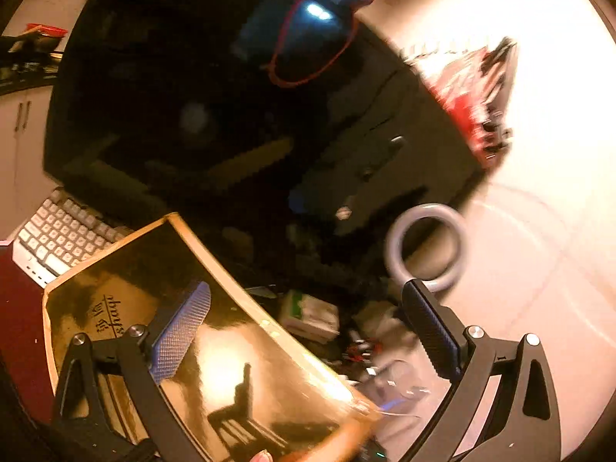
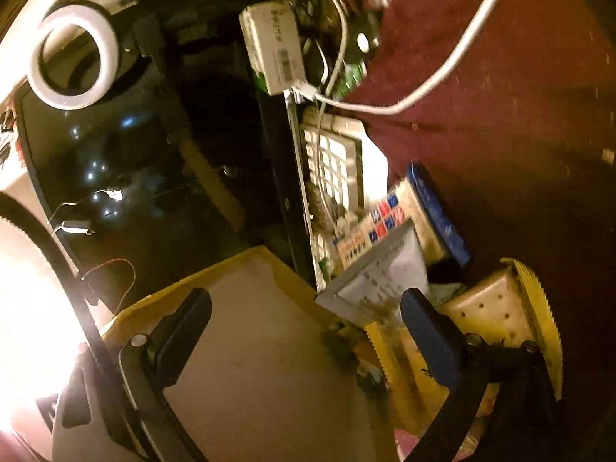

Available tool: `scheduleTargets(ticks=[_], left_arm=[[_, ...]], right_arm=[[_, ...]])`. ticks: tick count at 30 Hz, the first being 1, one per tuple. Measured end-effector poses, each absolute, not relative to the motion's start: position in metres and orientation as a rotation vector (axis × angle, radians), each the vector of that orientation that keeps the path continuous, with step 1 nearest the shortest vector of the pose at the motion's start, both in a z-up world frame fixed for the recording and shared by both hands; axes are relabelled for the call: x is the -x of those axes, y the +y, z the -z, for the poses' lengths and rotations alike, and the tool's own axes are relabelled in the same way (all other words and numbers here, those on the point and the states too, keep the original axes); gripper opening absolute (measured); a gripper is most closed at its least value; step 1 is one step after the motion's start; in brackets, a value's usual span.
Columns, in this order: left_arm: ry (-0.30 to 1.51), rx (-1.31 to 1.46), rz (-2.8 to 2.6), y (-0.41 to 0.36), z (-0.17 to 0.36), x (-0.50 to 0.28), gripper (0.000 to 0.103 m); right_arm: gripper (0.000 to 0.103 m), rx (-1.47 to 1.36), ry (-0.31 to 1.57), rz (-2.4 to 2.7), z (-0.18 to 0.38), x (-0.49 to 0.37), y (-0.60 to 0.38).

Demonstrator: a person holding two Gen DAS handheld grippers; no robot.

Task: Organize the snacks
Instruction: 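Lift the gold-edged tray with both tools and tip it, pouring snacks onto the cloth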

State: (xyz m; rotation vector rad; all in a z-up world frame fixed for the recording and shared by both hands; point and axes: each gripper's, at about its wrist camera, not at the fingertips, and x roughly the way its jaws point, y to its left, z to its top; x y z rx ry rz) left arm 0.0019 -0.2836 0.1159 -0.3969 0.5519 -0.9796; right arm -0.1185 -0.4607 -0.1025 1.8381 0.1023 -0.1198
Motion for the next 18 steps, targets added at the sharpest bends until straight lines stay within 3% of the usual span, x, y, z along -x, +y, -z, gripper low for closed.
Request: scheduleTargets(ticks=[3, 9, 18], left_arm=[[0.438, 0.380, 0.912, -0.263, -0.115, 0.016, 0.100], [0.456, 0.465, 0.923, -0.235, -0.120, 0.014, 0.100], [0.242, 0.694, 0.664, -0.078, -0.112, 0.034, 0.100]], right_arm=[[0.100, -1.843, 0.081, 0.207, 0.103, 0.130, -0.461], [0.100, -1.734, 0.079, 0.202, 0.068, 0.127, -0.445], [0.101, -0.907, 0.258, 0.019, -0.084, 0.049, -0.334]])
